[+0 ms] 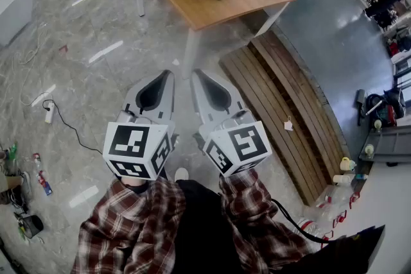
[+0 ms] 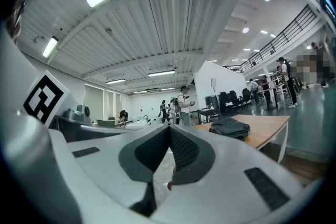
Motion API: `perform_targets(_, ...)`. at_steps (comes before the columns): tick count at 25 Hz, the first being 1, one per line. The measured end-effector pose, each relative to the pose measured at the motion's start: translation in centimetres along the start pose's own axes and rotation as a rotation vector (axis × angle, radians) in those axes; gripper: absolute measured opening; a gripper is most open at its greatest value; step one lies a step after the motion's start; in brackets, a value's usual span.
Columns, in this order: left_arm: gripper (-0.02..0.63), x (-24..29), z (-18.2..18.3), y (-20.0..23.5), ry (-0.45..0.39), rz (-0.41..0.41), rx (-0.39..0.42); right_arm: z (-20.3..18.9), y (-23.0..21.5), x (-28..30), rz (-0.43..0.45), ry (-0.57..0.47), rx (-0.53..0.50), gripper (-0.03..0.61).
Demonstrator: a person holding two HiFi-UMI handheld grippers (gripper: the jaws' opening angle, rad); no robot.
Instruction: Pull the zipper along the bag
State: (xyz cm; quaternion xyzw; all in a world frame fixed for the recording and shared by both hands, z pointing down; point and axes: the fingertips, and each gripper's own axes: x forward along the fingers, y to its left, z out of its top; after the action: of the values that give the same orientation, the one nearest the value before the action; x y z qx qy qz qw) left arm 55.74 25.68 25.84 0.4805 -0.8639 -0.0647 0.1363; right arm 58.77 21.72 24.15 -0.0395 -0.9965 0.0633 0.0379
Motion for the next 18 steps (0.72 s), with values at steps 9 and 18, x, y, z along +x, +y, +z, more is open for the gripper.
perform_targets(9,0.011,8.7,5.0,13.8,-0.018,-0.006,0.021,1.0,-1.6,16.7,-0.008,-0.019,-0.013,0.009)
perform_targets(18,0.011,16.6,10.5,29.3,0.010,0.022,0.052,3.0,-3.8,34.3,-0.050,-0.029,0.014,0.009)
